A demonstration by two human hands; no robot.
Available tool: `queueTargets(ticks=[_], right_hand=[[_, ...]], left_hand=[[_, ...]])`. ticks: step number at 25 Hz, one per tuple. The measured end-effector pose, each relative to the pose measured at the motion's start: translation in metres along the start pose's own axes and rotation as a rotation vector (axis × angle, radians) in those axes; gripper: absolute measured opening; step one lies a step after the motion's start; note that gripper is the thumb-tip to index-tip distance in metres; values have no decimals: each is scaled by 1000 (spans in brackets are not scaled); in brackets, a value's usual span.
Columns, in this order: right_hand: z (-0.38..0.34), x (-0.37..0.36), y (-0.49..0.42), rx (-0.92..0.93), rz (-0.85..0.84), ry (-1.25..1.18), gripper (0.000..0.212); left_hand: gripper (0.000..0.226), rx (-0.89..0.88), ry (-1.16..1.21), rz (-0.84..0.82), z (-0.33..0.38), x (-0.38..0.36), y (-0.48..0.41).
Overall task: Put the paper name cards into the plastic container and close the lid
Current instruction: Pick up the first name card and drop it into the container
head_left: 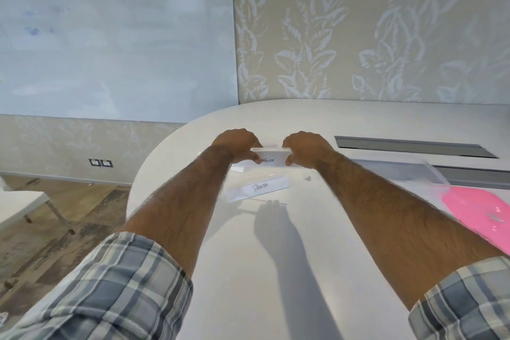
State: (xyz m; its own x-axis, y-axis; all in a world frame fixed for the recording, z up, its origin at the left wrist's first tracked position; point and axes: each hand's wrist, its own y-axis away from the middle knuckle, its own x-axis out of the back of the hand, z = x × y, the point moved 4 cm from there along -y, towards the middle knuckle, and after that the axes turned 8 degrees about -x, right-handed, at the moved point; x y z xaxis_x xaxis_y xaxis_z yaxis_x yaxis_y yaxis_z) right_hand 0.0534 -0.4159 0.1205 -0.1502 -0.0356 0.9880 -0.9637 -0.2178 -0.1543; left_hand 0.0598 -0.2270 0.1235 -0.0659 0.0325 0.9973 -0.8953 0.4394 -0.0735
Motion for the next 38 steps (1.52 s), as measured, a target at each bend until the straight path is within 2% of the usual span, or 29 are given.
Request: queueTargets(ticks=[10,16,19,25,34,38], right_hand=[[221,42,65,-172,31,40,47],[301,33,83,-225,1,33,50],[321,19,80,-265,-32,1,43],[336,-22,59,-263,-110,0,51],[336,-64,37,-168,-220,135,42],[338,-72,31,-144,-272,162,42]], left_hand=[[41,-136,0,85,212,13,-104],[40,-143,47,77,286,-5,-143],[42,-137,46,44,301,-20,-159],[48,-95,29,-17,305,-53,-185],[33,-89,-31,-139,305,-90,-207],[34,-96,-54,-192,307,-101,-213]])
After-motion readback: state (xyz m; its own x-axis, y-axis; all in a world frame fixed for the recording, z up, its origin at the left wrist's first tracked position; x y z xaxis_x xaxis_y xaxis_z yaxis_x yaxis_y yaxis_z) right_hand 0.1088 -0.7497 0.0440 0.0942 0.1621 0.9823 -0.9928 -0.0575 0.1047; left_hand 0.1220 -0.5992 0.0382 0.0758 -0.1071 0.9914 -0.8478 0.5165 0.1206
